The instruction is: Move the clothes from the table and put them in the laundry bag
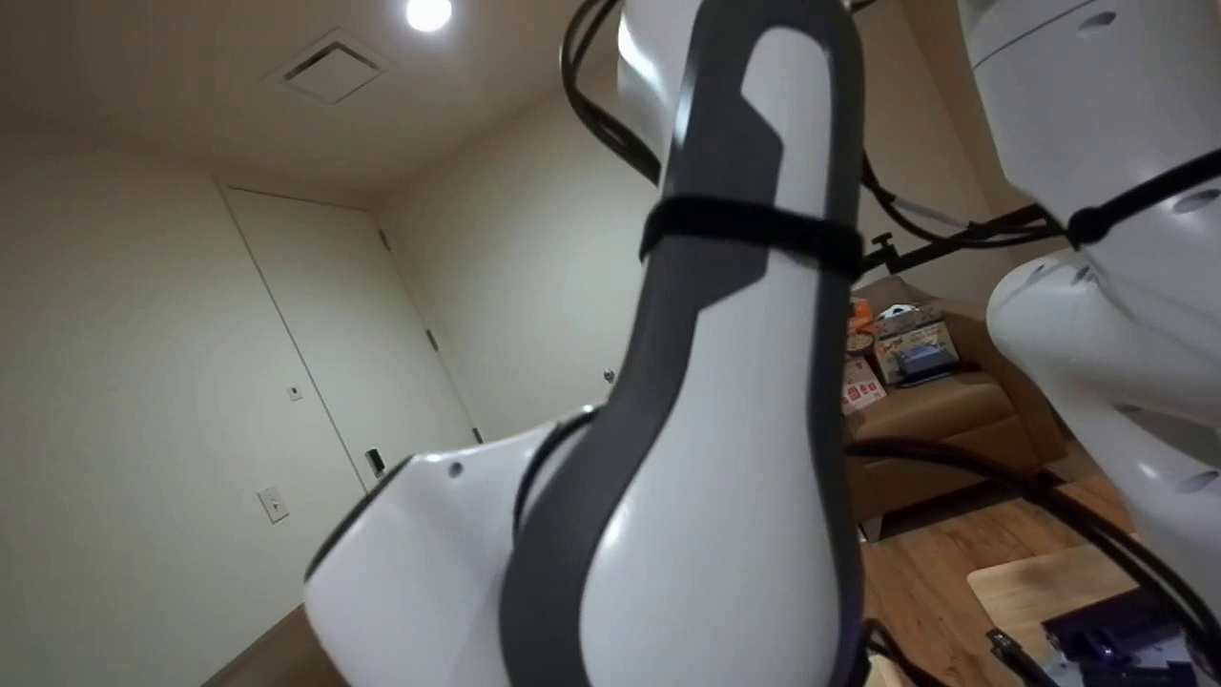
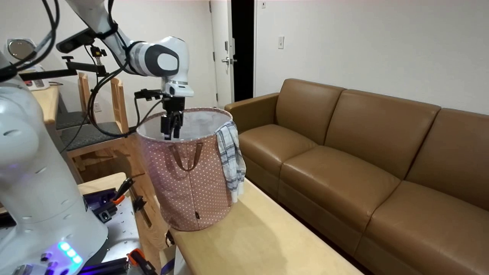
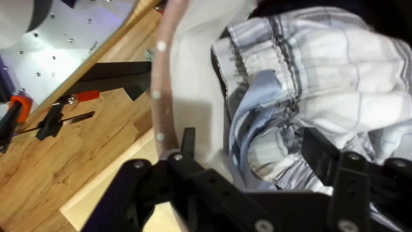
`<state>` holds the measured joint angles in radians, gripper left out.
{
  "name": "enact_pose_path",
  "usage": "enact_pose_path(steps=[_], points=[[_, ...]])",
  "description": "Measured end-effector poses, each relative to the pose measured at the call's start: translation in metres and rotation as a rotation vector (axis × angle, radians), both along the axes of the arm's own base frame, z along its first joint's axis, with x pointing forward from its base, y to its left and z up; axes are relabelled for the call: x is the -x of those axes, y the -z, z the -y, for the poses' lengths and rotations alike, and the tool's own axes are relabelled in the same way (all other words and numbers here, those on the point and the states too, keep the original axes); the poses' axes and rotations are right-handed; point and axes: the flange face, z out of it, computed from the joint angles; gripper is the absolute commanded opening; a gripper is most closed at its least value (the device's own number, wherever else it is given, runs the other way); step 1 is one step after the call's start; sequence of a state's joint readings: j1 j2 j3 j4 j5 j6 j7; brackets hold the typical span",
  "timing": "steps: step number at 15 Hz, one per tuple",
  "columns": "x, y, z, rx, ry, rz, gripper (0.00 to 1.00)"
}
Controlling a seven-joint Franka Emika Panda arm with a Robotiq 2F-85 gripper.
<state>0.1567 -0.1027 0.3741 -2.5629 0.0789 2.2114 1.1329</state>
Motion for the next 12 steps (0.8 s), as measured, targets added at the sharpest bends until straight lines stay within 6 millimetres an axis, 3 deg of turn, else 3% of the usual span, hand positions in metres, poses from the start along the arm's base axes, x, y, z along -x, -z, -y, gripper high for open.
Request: enact_pose_path(steps=[3, 5, 8, 12], points=[[0.001, -0.050, -0.026, 0.034, -0.057, -0.049, 1.00], [-0.002, -0.085, -0.027, 0.036, -0.076, -0.047, 1.00], [-0.011, -0.120, -0.005, 0.013, -0.067, -0.021, 1.00], [-0.028, -0.134, 0.050, 0.011, -0.014, -0.019, 1.00]])
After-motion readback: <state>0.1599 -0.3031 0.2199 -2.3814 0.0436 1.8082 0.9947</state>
